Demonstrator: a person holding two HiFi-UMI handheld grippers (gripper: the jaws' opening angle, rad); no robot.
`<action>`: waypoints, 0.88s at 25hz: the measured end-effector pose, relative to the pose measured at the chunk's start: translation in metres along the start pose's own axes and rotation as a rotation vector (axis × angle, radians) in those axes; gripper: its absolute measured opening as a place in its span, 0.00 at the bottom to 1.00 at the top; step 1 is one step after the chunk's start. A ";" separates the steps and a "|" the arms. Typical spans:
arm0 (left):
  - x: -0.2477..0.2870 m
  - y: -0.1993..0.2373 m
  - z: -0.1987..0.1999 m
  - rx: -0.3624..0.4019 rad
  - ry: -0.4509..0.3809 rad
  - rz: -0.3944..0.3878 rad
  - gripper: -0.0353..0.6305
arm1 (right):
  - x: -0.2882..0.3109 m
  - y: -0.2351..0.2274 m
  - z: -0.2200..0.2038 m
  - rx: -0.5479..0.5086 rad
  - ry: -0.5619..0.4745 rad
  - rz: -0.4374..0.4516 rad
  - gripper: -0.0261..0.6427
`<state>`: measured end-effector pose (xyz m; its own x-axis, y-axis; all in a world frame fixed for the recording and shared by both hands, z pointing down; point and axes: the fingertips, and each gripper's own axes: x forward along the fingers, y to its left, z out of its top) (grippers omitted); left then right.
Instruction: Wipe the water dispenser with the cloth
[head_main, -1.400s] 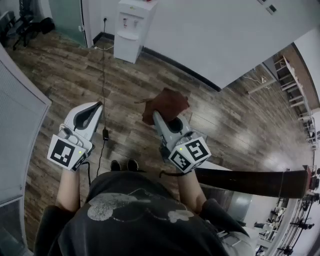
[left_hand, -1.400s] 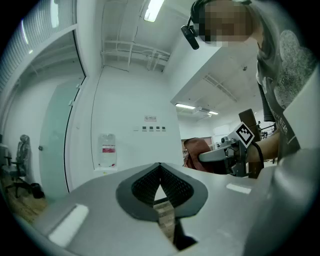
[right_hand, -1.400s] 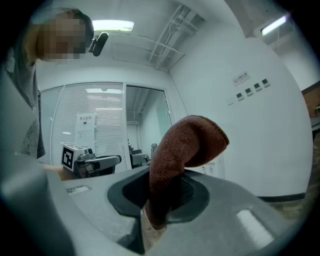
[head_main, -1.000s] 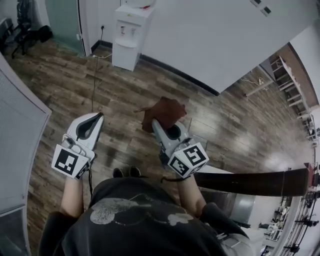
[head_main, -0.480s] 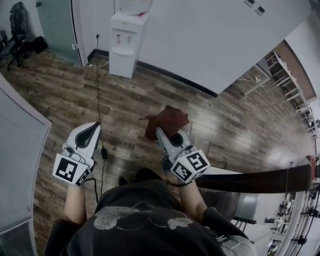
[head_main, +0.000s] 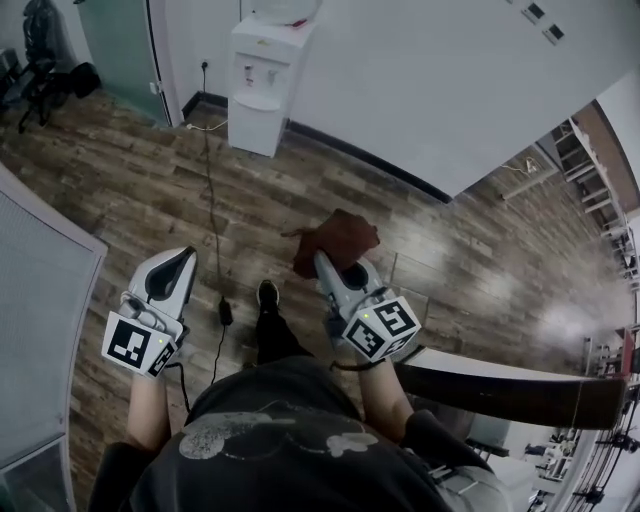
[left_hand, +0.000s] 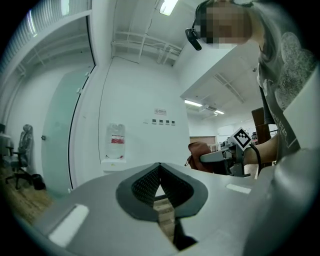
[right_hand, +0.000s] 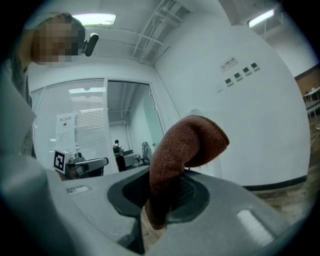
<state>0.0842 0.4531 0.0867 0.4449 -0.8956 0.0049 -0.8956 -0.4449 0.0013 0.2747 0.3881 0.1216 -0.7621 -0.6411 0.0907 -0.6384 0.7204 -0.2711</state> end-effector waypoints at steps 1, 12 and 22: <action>0.009 0.010 0.000 0.005 0.004 0.005 0.08 | 0.016 -0.009 0.003 0.004 -0.005 0.009 0.13; 0.137 0.135 0.010 0.025 0.034 0.122 0.08 | 0.186 -0.109 0.057 -0.002 0.023 0.111 0.13; 0.223 0.182 0.016 0.022 0.016 0.142 0.08 | 0.259 -0.169 0.068 -0.015 0.049 0.131 0.13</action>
<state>0.0203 0.1721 0.0717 0.3133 -0.9495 0.0190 -0.9493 -0.3137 -0.0226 0.1925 0.0822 0.1262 -0.8433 -0.5276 0.1022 -0.5340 0.8014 -0.2693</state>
